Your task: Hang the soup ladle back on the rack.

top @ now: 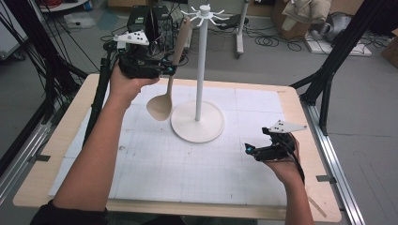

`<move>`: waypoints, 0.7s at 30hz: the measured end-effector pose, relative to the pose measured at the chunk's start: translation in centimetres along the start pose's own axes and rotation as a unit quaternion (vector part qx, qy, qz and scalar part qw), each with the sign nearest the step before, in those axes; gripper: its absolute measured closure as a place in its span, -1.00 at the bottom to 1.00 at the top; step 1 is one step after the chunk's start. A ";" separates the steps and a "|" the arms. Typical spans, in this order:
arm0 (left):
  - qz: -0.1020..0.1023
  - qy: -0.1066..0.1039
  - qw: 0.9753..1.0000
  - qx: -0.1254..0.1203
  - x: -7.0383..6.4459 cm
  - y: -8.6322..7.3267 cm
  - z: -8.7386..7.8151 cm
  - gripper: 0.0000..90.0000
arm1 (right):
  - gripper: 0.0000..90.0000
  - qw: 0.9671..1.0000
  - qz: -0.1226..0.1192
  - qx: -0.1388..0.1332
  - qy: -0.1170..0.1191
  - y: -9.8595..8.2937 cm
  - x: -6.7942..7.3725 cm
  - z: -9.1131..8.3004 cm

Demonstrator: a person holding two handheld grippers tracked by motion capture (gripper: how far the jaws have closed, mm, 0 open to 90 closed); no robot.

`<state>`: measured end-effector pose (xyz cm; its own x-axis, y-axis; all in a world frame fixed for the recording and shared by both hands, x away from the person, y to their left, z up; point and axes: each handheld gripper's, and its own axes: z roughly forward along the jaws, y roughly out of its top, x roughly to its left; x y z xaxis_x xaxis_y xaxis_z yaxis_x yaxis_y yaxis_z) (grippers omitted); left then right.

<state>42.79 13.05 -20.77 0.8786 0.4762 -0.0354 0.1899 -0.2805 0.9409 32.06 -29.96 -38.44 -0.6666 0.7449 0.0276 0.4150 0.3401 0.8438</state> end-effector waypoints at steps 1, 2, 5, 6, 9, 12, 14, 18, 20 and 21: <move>0.000 0.001 1.000 0.000 0.0 0.0 0.2 0.71 | -0.95 1.000 0.000 0.000 -0.001 0.0 0.0 0.0; 0.002 0.000 1.000 0.006 0.1 0.1 0.3 0.71 | -0.95 1.000 0.000 0.001 -0.001 0.0 0.0 -0.1; -0.006 -0.003 1.000 0.009 0.4 0.2 0.7 0.71 | -0.95 1.000 0.001 0.001 -0.001 0.0 0.0 -0.1; -0.011 -0.003 1.000 0.009 0.5 0.1 0.8 0.70 | -0.95 1.000 0.001 0.001 -0.001 0.0 0.0 -0.1; -0.014 -0.002 1.000 0.011 0.6 0.0 1.0 0.67 | -0.95 1.000 0.003 0.000 -0.001 0.0 0.1 -0.1; -0.020 0.017 0.999 0.018 0.7 -0.4 0.9 0.35 | -0.95 1.000 0.004 -0.001 -0.001 0.0 0.1 -0.2; -0.027 0.021 0.999 0.019 0.8 -0.9 0.6 0.17 | -0.95 1.000 0.003 -0.001 -0.001 0.0 0.1 -0.2; -0.032 0.043 0.998 0.026 0.7 -2.4 0.0 -0.01 | -0.95 1.000 0.004 -0.001 0.001 0.0 0.1 -0.1; -0.039 0.041 0.998 0.030 0.8 -3.1 -0.4 -0.09 | -0.95 1.000 0.002 -0.002 0.002 0.1 0.2 0.0; -0.039 0.041 0.998 0.030 0.8 -3.1 -0.4 -0.11 | -0.95 1.000 0.002 -0.002 0.002 0.1 0.2 0.0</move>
<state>42.69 14.64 -23.58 0.8216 0.5647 -0.0782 0.2845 -0.2872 0.9147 31.96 -29.79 -38.37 -0.6671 0.7442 0.0336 0.4160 0.3348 0.8455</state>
